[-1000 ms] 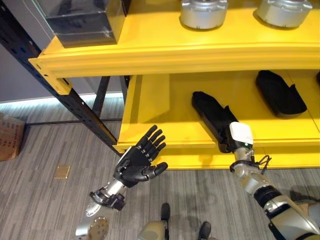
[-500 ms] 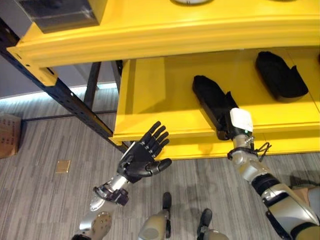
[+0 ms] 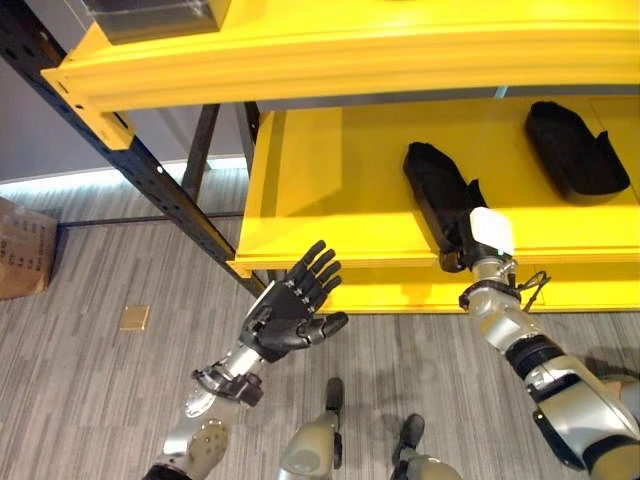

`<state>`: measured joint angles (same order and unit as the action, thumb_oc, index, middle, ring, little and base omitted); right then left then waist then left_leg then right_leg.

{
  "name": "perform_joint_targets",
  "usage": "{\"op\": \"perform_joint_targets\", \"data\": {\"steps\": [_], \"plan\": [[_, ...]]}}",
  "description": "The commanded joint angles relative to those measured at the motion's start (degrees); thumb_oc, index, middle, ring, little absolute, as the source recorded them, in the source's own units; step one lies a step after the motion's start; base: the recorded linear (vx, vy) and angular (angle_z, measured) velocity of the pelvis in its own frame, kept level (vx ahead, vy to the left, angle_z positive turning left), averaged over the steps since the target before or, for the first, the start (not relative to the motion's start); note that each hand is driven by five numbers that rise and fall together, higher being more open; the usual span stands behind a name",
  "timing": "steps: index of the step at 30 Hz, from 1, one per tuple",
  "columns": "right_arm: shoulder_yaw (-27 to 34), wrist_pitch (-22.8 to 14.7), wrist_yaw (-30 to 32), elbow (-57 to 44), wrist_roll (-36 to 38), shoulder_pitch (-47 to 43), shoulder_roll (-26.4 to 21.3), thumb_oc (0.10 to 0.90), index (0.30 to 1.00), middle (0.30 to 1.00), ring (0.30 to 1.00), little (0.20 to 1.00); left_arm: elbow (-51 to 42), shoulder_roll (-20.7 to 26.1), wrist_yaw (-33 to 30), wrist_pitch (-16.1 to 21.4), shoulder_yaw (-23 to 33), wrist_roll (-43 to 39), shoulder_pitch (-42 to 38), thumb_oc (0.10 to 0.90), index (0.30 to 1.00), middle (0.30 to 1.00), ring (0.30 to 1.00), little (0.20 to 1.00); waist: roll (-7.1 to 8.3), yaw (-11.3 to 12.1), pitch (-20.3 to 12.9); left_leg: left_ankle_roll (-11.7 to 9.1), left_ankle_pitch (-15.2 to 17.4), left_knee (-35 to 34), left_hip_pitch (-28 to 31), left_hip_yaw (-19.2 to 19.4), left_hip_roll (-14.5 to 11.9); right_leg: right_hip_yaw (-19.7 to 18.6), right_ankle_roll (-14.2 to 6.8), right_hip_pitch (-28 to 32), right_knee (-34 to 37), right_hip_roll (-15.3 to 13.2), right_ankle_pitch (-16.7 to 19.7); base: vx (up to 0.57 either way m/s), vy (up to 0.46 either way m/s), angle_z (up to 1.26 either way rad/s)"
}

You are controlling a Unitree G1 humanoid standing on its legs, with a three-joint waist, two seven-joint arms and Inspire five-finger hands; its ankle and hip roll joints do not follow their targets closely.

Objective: Move parts from the plastic box to the shelf.

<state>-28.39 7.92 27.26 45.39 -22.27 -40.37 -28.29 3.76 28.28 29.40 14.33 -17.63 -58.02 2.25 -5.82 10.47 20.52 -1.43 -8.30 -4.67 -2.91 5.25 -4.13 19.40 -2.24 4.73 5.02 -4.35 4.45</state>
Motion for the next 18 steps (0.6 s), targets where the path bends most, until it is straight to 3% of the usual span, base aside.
{"op": "perform_joint_targets", "data": {"steps": [1, 3, 4, 6, 10, 11, 15, 18], "plan": [[1.0, -2.6, 2.9, -2.3, -4.3, -12.7, -1.2, 0.4, 0.3, 0.3, 0.3, 0.3, -6.2, 0.7, 2.4, 4.7, 0.0, -0.1, -1.2, 0.9, 1.0, 1.0, 1.0, 1.0, 3.75, 3.2, -5.8, -2.0, 10.4, 12.3, 1.3, 1.0, 0.3, -0.3, 1.1, -1.9, -8.0, -1.7, -7.2, 0.03, -0.088, -0.05], [0.6, -2.5, 2.4, -3.0, -4.7, -12.5, -1.3, 0.4, 0.3, 0.3, 0.3, 0.3, -6.2, 0.6, 2.8, 4.7, 0.4, -0.3, -0.7, 0.9, 1.0, 1.0, 1.0, 1.0, 3.89, 3.3, -6.0, -2.1, 10.1, 14.4, 0.9, 0.9, 0.2, -0.3, 1.4, -1.8, -8.2, -1.5, -7.4, 0.05, -0.087, -0.01], [0.1, -1.2, 1.0, -5.6, -5.3, -11.7, -1.1, 0.4, 0.3, 0.3, 0.3, 0.3, -6.0, -0.2, 2.8, 4.6, 0.6, 0.2, -0.4, 0.9, 1.0, 1.0, 1.0, 1.0, 4.26, 2.9, -6.5, -2.4, 9.3, 21.0, -1.1, 1.9, 0.4, 0.5, 2.1, -1.0, -8.3, -1.4, -7.6, 0.08, -0.096, 0.05], [-0.1, -0.6, 0.9, -6.3, -5.4, -11.4, -0.8, 0.4, 0.3, 0.3, 0.3, 0.3, -5.7, -0.6, 3.0, 4.7, 0.5, 0.5, -0.6, 0.9, 1.0, 1.0, 1.0, 1.0, 4.25, 2.7, -6.6, -2.2, 9.3, 19.7, -1.3, 2.1, 0.3, 0.4, 1.9, -0.8, -8.3, -1.3, -7.6, 0.07, -0.031, 0.17], [-0.9, 0.6, 1.2, -7.4, -5.5, -11.1, 0.4, 0.4, 0.3, 0.3, 0.3, 0.3, -5.2, -0.6, 3.3, 5.6, 0.1, 0.6, -0.8, 0.9, 1.0, 1.0, 1.0, 1.0, 3.72, 2.3, -7.0, -2.3, 7.7, 9.0, 0.7, 2.1, 0.0, -0.3, 1.1, -0.4, -8.2, -0.7, -7.5, 0.09, 0.09, 0.15], [-1.1, 0.9, 1.2, -7.6, -5.5, -10.8, 0.7, 0.4, 0.3, 0.3, 0.3, 0.3, -5.0, -0.2, 3.8, 5.9, 0.0, 0.3, -0.9, 0.9, 1.0, 1.0, 1.0, 1.0, 3.32, 2.7, -7.0, -3.8, 3.1, 4.2, 0.0, 0.1, -1.1, -0.9, 1.0, 0.6, -7.7, -0.1, -7.7, 0.13, 0.129, 0.04], [-1.1, 0.3, 1.2, -6.9, -5.1, -9.9, 0.6, 0.4, 0.3, 0.3, 0.3, 0.3, -4.7, -0.2, 6.1, 5.5, 1.1, -0.1, 0.0, 0.9, 1.0, 1.0, 1.0, 1.0, 3.08, 3.9, -7.1, -5.4, -3.1, 2.0, -2.8, -3.4, -3.3, -1.7, 1.3, 2.3, -8.2, 0.1, -8.8, 0.16, 0.146, 0.01], [-1.3, -0.7, 1.1, -6.5, -4.9, -9.3, 0.9, 0.4, 0.3, 0.3, 0.3, 0.3, -3.6, -0.2, 7.6, 6.1, 1.7, -0.5, 0.4, 0.9, 1.0, 1.0, 1.0, 1.0, 3.24, 4.3, -7.2, -4.9, -1.8, 2.3, -3.0, -3.7, -3.2, -1.3, 1.4, 2.8, -9.7, -0.6, -10.0, 0.16, 0.168, -0.07]]}}
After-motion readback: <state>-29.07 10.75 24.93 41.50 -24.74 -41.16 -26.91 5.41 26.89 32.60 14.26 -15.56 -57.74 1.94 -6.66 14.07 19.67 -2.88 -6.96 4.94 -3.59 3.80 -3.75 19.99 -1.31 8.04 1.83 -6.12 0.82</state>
